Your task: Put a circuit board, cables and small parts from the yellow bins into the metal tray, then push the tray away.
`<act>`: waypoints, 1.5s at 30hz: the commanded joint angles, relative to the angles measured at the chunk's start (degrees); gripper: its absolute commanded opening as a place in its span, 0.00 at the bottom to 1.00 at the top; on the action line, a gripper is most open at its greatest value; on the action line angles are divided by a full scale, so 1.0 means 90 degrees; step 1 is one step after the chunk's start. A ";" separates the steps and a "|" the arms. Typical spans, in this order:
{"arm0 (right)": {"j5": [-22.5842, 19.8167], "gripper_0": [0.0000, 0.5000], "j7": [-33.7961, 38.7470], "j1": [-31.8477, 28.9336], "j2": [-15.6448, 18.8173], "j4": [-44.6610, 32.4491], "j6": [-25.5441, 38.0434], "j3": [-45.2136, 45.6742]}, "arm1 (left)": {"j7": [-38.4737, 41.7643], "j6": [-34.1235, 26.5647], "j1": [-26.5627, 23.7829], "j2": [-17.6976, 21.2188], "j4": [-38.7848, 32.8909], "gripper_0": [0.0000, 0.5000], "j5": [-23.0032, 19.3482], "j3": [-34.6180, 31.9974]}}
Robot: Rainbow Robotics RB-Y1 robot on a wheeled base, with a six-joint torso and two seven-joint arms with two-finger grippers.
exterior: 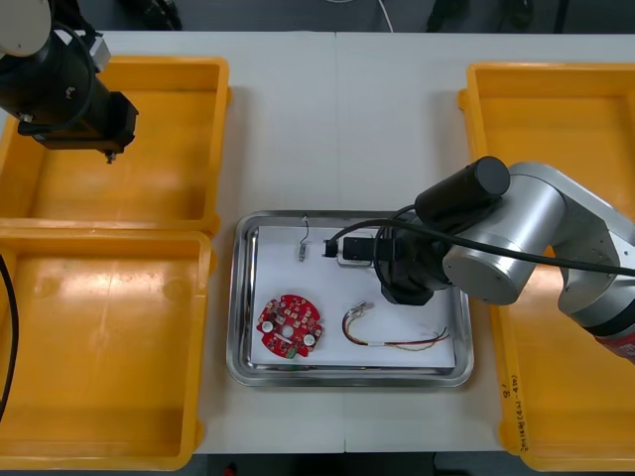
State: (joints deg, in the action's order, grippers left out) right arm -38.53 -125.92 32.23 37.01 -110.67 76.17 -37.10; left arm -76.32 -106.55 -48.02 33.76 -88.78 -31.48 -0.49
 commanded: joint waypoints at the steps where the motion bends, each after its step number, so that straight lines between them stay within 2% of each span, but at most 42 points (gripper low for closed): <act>1: 0.0043 0.00 -0.0130 -0.0065 0.0078 -0.0057 -0.0192 -0.0116 | -0.0124 -0.0349 0.0023 -0.0236 -0.0556 0.00 0.0119 -0.0190; 9: -0.0016 0.00 -0.0228 -0.0065 0.0302 -0.0057 -0.0427 -0.0116 | 0.0140 -0.0383 0.0023 -0.0480 -0.0966 0.00 0.0089 -0.0122; 15: -0.0035 0.00 -0.0530 -0.0124 0.0488 -0.0057 -0.0661 -0.0116 | 0.0785 -0.0383 0.0023 -0.0529 -0.1268 0.00 -0.0008 0.0240; 18: -0.0016 0.00 -0.0794 -0.0143 0.0566 -0.0057 -0.0749 -0.0116 | 0.0794 -0.0383 0.0023 -0.0529 -0.1288 0.00 -0.0086 0.0259; 31: -0.0026 0.01 -0.0765 -0.0202 0.0664 -0.0057 -0.0749 -0.0116 | 0.0824 -0.0383 0.0023 -0.0519 -0.1288 0.00 -0.0135 0.0259; 34: -0.0016 0.16 -0.0735 -0.0202 0.0644 -0.0057 -0.0778 -0.0116 | 0.0833 -0.0383 0.0033 -0.0509 -0.1278 0.00 -0.0125 0.0250; 35: -0.0016 0.24 -0.0706 -0.0202 0.0634 -0.0057 -0.0788 -0.0116 | 0.0833 -0.0383 0.0033 -0.0519 -0.1288 0.00 -0.0125 0.0250; 36: -0.0006 0.36 -0.0706 -0.0202 0.0625 -0.0057 -0.0798 -0.0116 | 0.0843 -0.0383 0.0023 -0.0519 -0.1288 0.00 -0.0125 0.0250; 37: 0.0004 0.44 -0.0687 -0.0202 0.0615 -0.0057 -0.0798 -0.0116 | 0.0843 -0.0383 0.0023 -0.0519 -0.1288 0.00 -0.0125 0.0259; 39: 0.0004 0.75 -0.0667 -0.0202 0.0595 -0.0057 -0.0827 -0.0116 | 0.0843 -0.0383 0.0033 -0.0519 -0.1288 0.00 -0.0125 0.0250; 41: -0.0006 0.95 -0.0638 -0.0202 0.0586 -0.0057 -0.0837 -0.0116 | 0.0843 -0.0383 0.0033 -0.0519 -0.1288 0.00 -0.0135 0.0250; 42: -0.0016 1.00 -0.0608 -0.0192 0.0576 -0.0057 -0.0837 -0.0106 | 0.0853 -0.0383 0.0033 -0.0519 -0.1288 0.00 -0.0135 0.0250; 45: -0.0035 1.00 -0.0560 -0.0192 0.0576 -0.0057 -0.0837 -0.0106 | 0.0853 -0.0383 0.0023 -0.0519 -0.1278 0.00 -0.0135 0.0259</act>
State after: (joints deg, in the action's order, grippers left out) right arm -38.66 -132.59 31.00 41.43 -110.62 69.30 -37.35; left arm -74.95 -109.57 -48.02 29.52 -98.41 -32.18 1.12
